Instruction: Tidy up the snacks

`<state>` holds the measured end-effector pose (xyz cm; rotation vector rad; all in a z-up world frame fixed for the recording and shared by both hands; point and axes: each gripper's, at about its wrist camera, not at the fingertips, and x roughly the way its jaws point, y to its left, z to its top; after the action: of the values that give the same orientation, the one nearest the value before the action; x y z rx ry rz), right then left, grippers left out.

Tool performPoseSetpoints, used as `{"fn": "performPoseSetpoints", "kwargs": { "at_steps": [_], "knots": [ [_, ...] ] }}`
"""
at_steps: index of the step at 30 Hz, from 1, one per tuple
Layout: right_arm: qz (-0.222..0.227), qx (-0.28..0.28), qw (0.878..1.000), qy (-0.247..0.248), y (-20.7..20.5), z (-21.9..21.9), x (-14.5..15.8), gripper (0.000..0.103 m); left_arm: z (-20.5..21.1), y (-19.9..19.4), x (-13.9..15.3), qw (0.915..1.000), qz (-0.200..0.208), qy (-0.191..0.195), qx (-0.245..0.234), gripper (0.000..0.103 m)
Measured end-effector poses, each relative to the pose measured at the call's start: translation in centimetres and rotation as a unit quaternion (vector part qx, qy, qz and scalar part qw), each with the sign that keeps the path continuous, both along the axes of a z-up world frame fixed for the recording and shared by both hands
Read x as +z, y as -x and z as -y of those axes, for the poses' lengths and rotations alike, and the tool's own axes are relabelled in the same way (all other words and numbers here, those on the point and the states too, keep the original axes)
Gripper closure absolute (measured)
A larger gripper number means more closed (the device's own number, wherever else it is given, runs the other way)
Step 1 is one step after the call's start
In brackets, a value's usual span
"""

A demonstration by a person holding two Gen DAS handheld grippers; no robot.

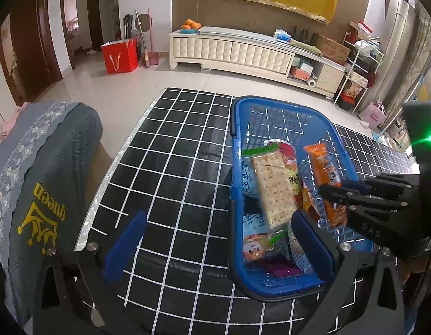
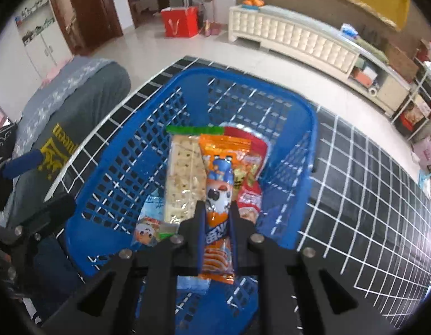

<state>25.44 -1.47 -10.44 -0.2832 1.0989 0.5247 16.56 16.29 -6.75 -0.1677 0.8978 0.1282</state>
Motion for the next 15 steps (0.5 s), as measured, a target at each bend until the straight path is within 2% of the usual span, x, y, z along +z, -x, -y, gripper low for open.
{"fn": "performPoseSetpoints", "kwargs": {
  "at_steps": [1,2,3,4,5,8,12,15],
  "knots": [
    [-0.001,0.001,1.000,0.003,-0.2,-0.1,-0.1,0.083,0.0,-0.1,-0.1,1.0000,-0.001,-0.001,0.000,0.000],
    [0.007,0.004,1.000,0.017,-0.2,-0.2,-0.2,0.074,0.1,-0.2,-0.1,1.0000,-0.001,-0.002,-0.001,0.000],
    [0.018,0.005,0.999,0.028,-0.2,-0.3,-0.2,0.049,0.2,-0.3,-0.1,1.0000,-0.001,-0.005,0.000,0.000],
    [0.030,0.003,0.999,0.034,-0.2,-0.4,-0.1,0.033,0.3,-0.3,-0.1,1.0000,0.000,-0.007,0.000,0.000],
    [0.040,0.006,0.999,0.019,0.1,0.0,0.4,0.016,0.5,-0.3,0.0,0.9999,0.000,-0.015,0.001,0.000],
    [0.057,0.000,0.998,-0.007,0.9,1.1,1.7,0.012,1.5,0.3,1.0,0.9984,0.020,-0.053,-0.004,0.000],
    [0.094,-0.017,0.992,-0.076,3.2,4.6,4.9,0.000,2.8,1.5,2.5,0.9968,0.047,-0.064,-0.010,0.000],
    [0.141,-0.033,0.986,-0.086,5.6,7.1,6.8,0.000,3.6,2.7,3.6,0.9961,0.070,-0.051,-0.013,0.000]
  ]
}}
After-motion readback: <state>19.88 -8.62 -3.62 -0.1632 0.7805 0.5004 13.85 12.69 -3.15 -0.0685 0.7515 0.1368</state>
